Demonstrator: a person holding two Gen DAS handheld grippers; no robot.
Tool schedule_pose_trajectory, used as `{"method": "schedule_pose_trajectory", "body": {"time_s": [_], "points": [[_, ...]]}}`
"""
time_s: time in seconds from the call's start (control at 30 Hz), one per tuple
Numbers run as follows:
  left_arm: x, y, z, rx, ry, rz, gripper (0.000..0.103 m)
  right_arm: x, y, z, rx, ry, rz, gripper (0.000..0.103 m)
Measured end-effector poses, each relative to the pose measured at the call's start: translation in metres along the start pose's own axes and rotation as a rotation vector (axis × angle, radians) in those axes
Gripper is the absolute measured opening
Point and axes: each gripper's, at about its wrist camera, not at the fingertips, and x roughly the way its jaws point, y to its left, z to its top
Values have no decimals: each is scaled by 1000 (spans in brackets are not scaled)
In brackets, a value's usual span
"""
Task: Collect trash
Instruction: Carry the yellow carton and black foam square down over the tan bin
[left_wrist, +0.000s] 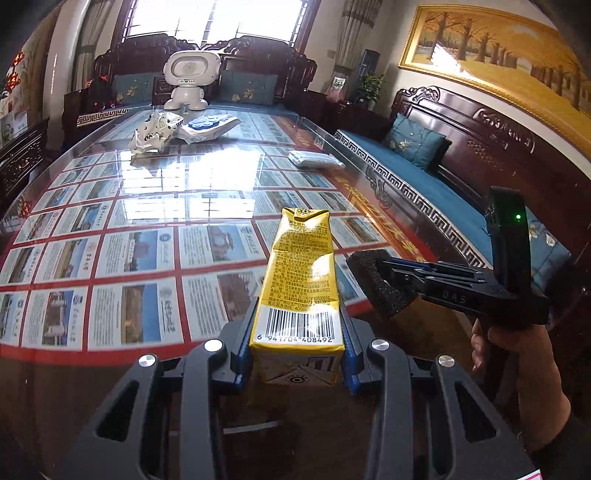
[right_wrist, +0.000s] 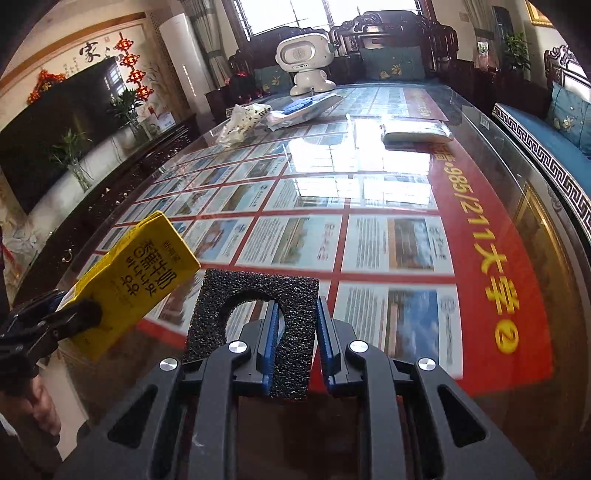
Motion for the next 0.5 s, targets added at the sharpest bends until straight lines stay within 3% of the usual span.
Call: {"method": "schedule_pose_trajectory", "body": {"time_s": [0.3, 0.5], "points": [[-74, -53, -103, 55, 83, -39, 39, -100, 56, -121, -20, -17, 78, 20], [-93, -68, -177, 29, 184, -94, 39, -128, 69, -192, 0, 27, 44, 20]]}}
